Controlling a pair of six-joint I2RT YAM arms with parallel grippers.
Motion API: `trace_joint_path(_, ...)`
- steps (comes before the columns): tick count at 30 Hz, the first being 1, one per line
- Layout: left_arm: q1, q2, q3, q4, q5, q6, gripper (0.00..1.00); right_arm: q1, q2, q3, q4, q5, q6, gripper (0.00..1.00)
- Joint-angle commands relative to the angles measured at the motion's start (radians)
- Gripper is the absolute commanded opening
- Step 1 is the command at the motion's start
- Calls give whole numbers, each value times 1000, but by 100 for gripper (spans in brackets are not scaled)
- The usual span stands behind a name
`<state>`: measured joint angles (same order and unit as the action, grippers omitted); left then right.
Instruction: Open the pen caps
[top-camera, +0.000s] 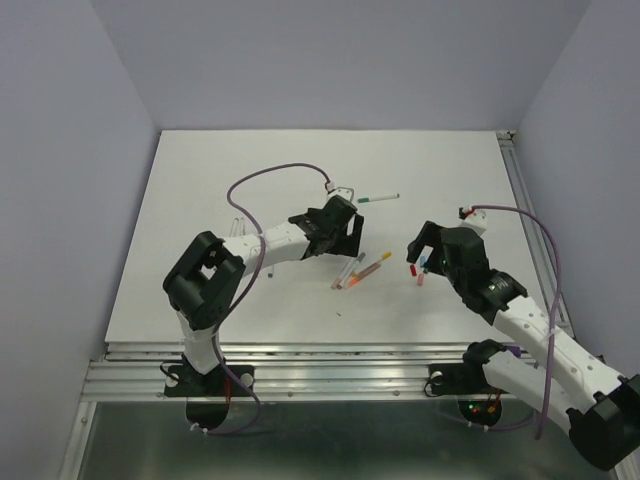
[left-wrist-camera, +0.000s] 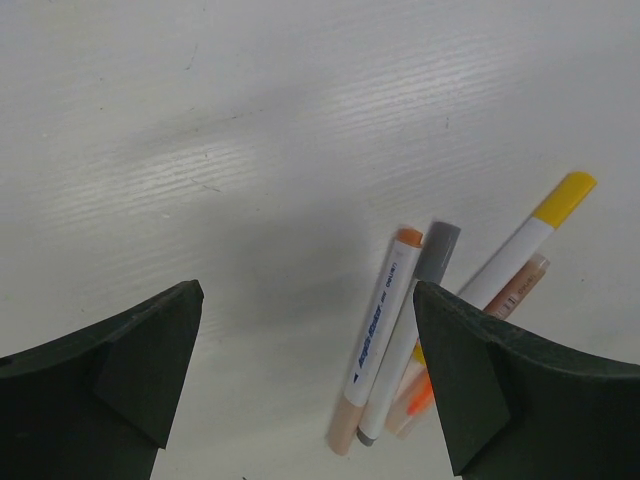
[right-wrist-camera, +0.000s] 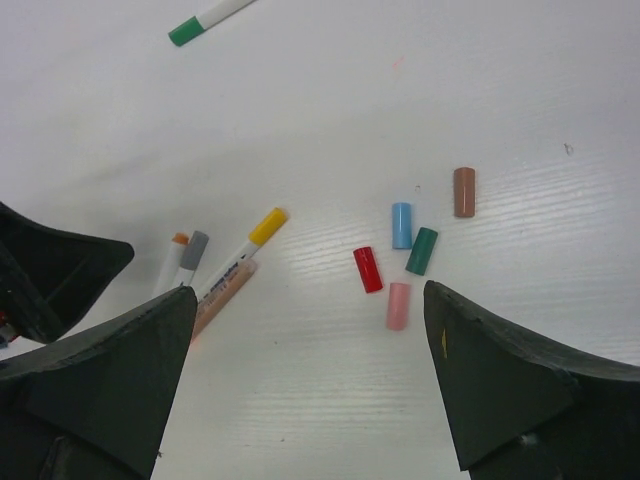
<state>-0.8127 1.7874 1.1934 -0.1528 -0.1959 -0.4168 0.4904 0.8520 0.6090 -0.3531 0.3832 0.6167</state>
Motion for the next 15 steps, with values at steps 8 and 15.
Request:
trace_joint_path(8, -40, 75, 101, -90, -69, 23, 99, -6, 10, -37, 65, 5, -15, 100)
trace_joint_path(15, -52, 99, 109, -99, -73, 24, 99, -6, 18, -38, 63, -1, -15, 100)
